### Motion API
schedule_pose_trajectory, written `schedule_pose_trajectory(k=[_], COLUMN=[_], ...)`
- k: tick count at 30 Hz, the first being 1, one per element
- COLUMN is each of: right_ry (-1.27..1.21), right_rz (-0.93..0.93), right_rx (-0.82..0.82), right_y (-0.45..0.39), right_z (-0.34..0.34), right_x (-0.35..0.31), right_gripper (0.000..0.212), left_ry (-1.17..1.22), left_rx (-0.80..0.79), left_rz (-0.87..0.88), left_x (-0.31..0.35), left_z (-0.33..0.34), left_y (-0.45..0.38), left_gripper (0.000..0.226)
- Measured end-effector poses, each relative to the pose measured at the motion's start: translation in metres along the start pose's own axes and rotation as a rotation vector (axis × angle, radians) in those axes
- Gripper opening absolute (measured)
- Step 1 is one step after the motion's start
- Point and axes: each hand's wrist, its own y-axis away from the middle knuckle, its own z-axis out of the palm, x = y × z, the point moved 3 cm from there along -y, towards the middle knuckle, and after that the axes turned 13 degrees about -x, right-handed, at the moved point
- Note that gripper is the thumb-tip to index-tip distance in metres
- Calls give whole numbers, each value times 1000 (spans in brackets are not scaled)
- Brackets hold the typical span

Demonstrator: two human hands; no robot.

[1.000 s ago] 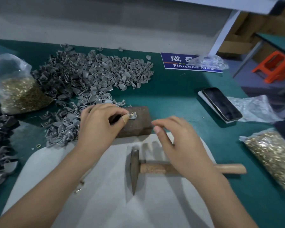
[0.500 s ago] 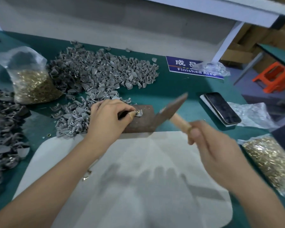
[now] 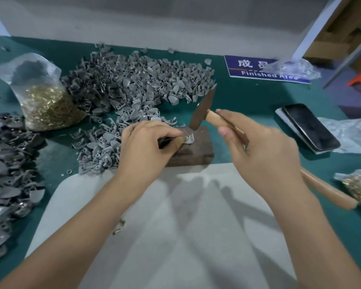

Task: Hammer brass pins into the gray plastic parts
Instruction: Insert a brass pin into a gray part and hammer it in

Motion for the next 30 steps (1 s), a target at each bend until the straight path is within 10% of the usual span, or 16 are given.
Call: schedule_pose_trajectory(k=[30], right_ry=[78], right_rz=[79], right_rx=[-52], right_y=[16], right_z=[-2], right_x=[-18], right_gripper=[28], left_ry=[11], left_rx=[7], left_rz=[-71], left_x=[3], left_z=[0], left_y=[4], left_gripper=[9])
